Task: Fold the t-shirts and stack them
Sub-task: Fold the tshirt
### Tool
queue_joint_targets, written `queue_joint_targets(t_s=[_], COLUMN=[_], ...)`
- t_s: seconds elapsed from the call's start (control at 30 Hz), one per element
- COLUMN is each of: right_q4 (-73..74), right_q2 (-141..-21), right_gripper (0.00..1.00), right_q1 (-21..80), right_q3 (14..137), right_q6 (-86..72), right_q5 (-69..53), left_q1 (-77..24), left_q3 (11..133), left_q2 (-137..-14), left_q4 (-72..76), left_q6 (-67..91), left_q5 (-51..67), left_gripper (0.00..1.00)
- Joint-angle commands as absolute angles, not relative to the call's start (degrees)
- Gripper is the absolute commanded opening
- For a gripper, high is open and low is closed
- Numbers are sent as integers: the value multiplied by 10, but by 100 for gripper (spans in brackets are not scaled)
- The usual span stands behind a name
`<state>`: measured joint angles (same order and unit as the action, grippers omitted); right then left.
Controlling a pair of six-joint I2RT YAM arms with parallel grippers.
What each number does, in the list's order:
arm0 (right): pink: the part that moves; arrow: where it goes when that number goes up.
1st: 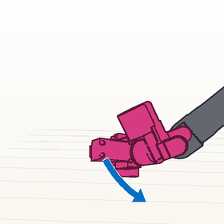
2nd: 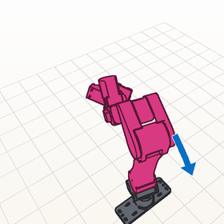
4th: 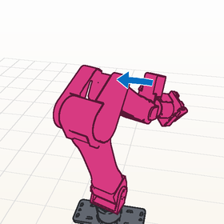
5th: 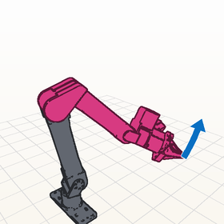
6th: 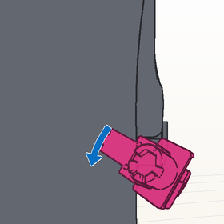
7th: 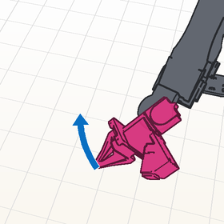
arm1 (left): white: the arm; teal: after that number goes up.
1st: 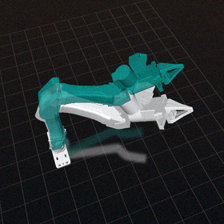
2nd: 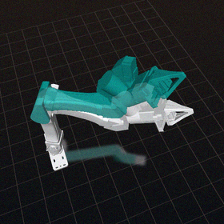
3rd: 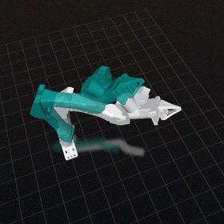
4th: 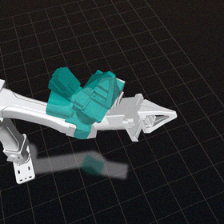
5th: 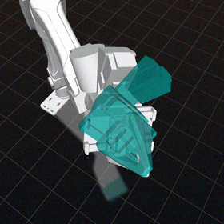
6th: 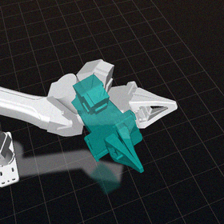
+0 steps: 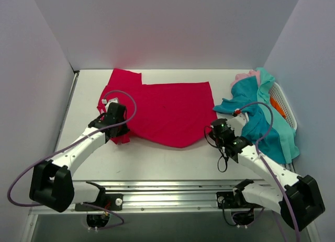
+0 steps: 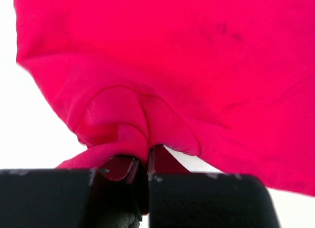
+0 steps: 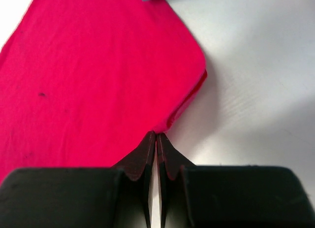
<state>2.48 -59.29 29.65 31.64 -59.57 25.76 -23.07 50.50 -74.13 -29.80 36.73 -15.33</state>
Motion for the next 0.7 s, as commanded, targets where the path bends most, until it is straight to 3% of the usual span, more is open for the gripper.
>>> queue_joint_targets(t_s=[0.0, 0.33, 0.47, 0.53, 0.57, 0.6, 0.63, 0.67], right_q4=[9, -41, -54, -30, -14, 6, 60, 79], right_q2=[-631, -819, -977, -1044, -1110, -1141, -1171, -1212], right_gripper=[0, 0, 0, 1, 14, 35, 97, 100], right_q1=[294, 250, 204, 177, 169, 163, 155, 152], right_q3=[372, 509, 602, 693, 730, 770, 844, 873], right_q6=[-573, -541, -534, -533, -532, -528, -526, -526], right_q5=[318, 359, 351, 337, 332, 331, 335, 337], left_q1=[-211, -127, -88, -69, -62, -57, -52, -41], left_q3=[554, 698, 832, 898, 934, 1005, 1039, 1068], left_q2=[-773, -938, -1047, -1130, -1160, -1187, -1237, -1257], left_q4=[-262, -263, -292, -337, -354, -373, -414, -425], left_q6=[338, 285, 263, 246, 239, 235, 232, 233], left_q5=[-132, -43, -12, -6, -3, -2, -3, -14], left_gripper=[2, 2, 3, 39, 92, 94, 94, 94])
